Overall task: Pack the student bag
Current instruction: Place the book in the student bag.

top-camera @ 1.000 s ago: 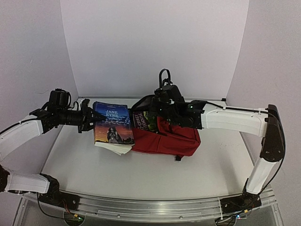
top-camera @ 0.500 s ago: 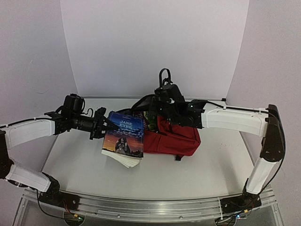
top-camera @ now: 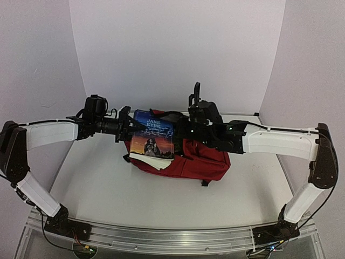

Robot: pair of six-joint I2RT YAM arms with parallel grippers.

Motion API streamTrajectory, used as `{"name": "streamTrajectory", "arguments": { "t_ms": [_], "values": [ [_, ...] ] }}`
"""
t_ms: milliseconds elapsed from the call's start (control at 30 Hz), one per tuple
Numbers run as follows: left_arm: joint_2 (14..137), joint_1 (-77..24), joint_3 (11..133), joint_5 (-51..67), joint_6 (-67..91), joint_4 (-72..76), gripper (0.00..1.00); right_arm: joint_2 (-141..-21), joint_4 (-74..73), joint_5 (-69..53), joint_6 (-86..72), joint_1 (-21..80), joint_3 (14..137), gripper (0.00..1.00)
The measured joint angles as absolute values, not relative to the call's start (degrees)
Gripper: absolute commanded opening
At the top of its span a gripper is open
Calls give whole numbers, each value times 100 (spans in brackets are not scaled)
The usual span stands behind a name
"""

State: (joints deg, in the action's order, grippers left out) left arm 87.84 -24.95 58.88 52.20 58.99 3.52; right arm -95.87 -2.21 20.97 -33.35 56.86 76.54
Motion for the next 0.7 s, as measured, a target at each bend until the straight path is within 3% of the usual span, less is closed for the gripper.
{"name": "streamTrajectory", "arguments": {
  "t_ms": [300, 700],
  "values": [
    [9840, -2443, 6375, 5069, 6045, 933, 0, -9393, -240, 1943, -3044, 5859, 7498, 0],
    [10273, -2471, 6683, 4843, 6384, 1398, 0, -9393, -262, 2091, -3012, 6013, 7483, 0]
  ]
}}
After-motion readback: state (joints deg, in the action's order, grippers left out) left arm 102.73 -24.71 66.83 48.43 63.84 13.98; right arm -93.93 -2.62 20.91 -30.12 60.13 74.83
